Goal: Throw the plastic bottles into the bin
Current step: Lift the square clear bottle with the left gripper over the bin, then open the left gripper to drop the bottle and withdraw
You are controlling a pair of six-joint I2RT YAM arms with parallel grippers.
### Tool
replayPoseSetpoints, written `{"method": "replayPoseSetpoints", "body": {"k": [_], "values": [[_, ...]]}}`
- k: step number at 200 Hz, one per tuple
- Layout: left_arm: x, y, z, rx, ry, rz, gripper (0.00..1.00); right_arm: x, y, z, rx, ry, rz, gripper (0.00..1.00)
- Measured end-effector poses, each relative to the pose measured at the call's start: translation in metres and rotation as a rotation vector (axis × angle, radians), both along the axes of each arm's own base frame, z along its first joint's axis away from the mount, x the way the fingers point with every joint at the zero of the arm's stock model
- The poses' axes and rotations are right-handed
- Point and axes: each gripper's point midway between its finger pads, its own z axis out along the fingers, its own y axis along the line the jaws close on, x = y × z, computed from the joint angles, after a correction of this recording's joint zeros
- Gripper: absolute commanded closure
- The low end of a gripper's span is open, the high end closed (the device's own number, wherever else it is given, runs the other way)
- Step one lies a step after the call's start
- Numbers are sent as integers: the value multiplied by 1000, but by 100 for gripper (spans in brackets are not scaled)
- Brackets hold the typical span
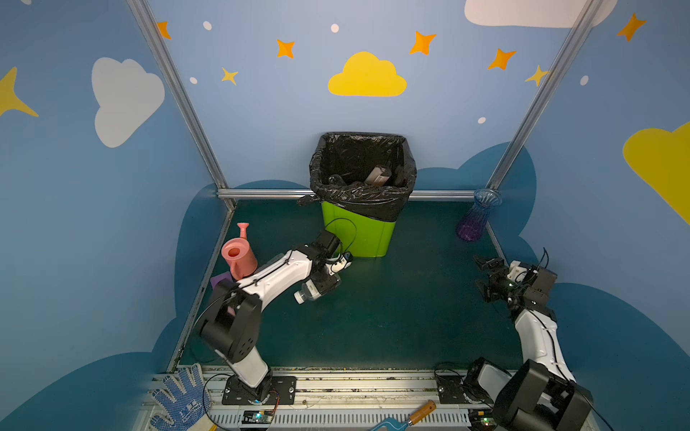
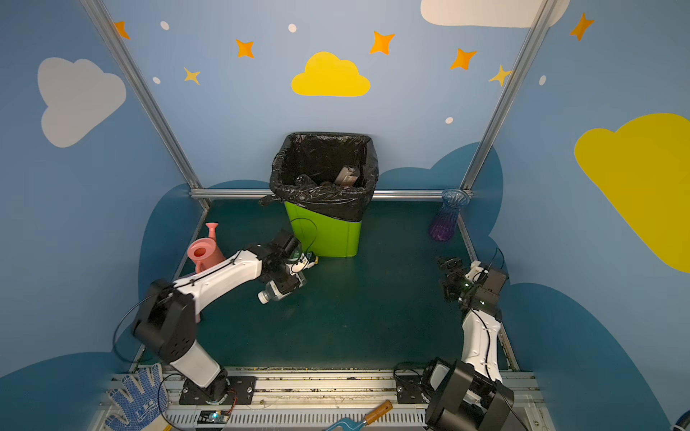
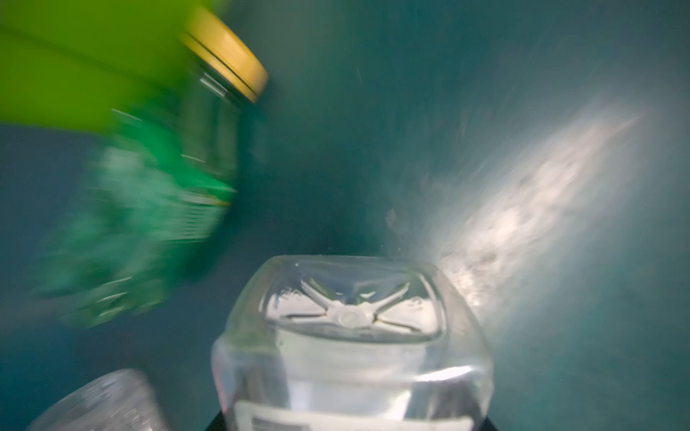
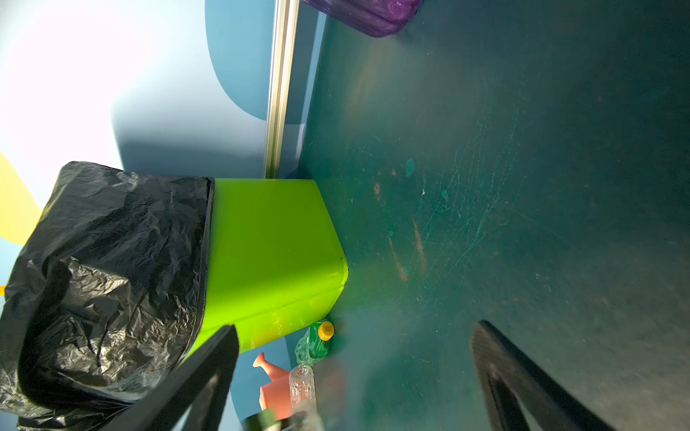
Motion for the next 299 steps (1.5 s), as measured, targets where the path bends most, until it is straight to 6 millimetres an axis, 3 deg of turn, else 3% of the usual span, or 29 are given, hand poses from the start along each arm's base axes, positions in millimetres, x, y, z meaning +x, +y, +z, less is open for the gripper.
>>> {"method": "replayPoseSetpoints", "body": {"k": [14, 34, 46, 67, 87, 107, 121, 128, 141, 157, 168, 178, 187, 201, 214, 223, 241, 267, 285, 299], "values": [[1, -2, 63, -127, -164, 34, 56, 0, 0, 0, 1, 0, 1, 4], [-11, 8, 186, -379, -511, 90, 58, 0, 0, 1, 0, -3, 1, 4], [-36, 26, 272, -555, -768, 109, 58, 0, 1, 3, 3, -6, 1, 4], [-95, 64, 391, -798, -1140, 114, 59, 0, 2, 5, 13, -10, 4, 4], [-136, 82, 471, -952, -1360, 74, 59, 1, 2, 9, 16, -17, 6, 4], [-142, 79, 517, -1047, -1477, 23, 59, 1, 2, 14, 14, -29, 6, 4], [-121, 64, 535, -1090, -1491, 2, 58, 0, 3, 17, 10, -38, 6, 4], [-100, 52, 542, -1111, -1474, -3, 56, -1, 3, 19, 9, -43, 6, 4], [-50, 28, 547, -1152, -1410, 0, 43, -2, 4, 22, 5, -51, 6, 4], [28, -8, 537, -1210, -1285, 35, 34, -2, 5, 24, 6, -58, 7, 4], [88, -34, 512, -1230, -1169, 82, 14, -3, 5, 25, 7, -62, 10, 4], [136, -56, 471, -1221, -1051, 135, 1, -3, 6, 27, 9, -65, 14, 4], [166, -70, 427, -1199, -949, 184, 0, -4, 7, 27, 11, -67, 17, 4], [188, -79, 366, -1149, -839, 251, 0, -5, 5, 28, 6, -70, 15, 4], [188, -79, 339, -1108, -806, 283, 0, -6, 5, 29, -2, -75, 15, 4], [179, -76, 341, -1099, -814, 286, 0, -6, 5, 29, -3, -75, 15, 4], [138, -55, 383, -1121, -899, 274, 0, -5, 5, 24, 4, -71, 20, 4], [32, 8, 473, -1234, -1139, 259, 0, -4, 9, 8, 33, -39, 37, 5], [-25, 54, 494, -1284, -1266, 314, 0, -3, 14, 4, 37, -28, 57, 5], [-45, 84, 481, -1280, -1302, 417, 0, -1, 25, 5, 23, -35, 95, 5]]}}
